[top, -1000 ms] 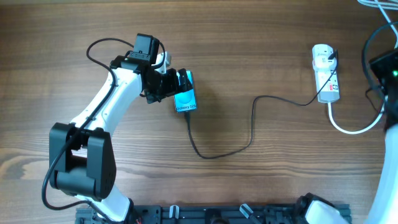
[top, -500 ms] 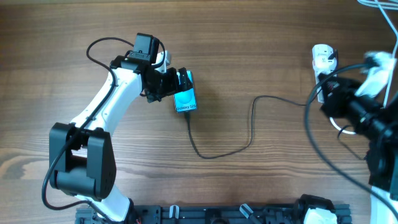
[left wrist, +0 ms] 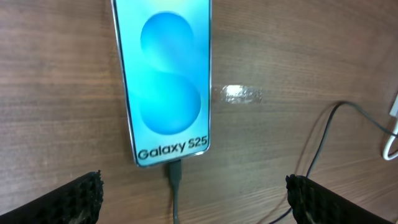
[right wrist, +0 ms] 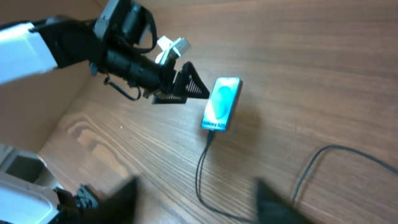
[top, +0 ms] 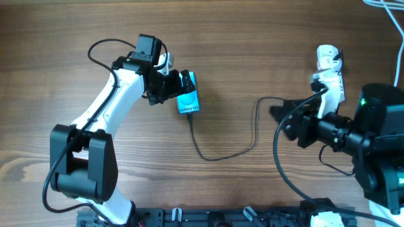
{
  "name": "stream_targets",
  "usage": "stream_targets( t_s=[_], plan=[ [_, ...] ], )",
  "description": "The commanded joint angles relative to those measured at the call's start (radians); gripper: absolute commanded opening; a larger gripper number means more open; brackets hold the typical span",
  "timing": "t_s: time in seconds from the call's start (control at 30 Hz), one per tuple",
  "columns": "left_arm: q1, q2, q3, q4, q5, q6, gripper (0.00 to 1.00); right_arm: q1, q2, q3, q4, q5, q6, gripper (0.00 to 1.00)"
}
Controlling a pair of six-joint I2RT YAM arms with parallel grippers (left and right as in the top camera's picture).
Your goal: Plug charger to phone and switch on socket
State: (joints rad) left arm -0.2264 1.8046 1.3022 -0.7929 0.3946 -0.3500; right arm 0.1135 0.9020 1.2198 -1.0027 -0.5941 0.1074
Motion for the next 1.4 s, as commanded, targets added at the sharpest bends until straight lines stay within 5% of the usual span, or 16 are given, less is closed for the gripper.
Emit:
stream_targets(
  t_s=[0.0, 0.47, 0.73, 0.93, 1.27, 1.37],
  plan=[
    [0.006, -0.044, -0.004, -0.018, 0.016, 0.006, 1.0, 0.013, -0.009, 0.004, -0.009, 0.111, 0.032, 1.0],
    [0.006, -0.326, -0.004, -0.117, -0.005, 0.191, 1.0, 0.013, 0.042, 0.003, -0.025, 0.266, 0.113, 1.0],
    [0.006, -0.503, -0.004, -0.149, -0.105, 0.19, 1.0, 0.013, 0.156, 0.003, -0.024, 0.265, 0.113, 1.0],
    [0.006, -0.609, -0.004, -0.201, -0.108, 0.19, 1.0, 0.013, 0.262, 0.003, -0.008, 0.244, 0.34, 1.0],
    [0.006, -0.646, -0.004, -0.331, -0.113, 0.189, 1.0, 0.011, 0.3, 0.003, -0.007, 0.177, 0.358, 1.0],
    [0.006, -0.653, -0.004, -0.346, -0.116, 0.189, 1.0, 0.012, 0.29, 0.003, -0.049, 0.182, 0.26, 1.0]
  ],
)
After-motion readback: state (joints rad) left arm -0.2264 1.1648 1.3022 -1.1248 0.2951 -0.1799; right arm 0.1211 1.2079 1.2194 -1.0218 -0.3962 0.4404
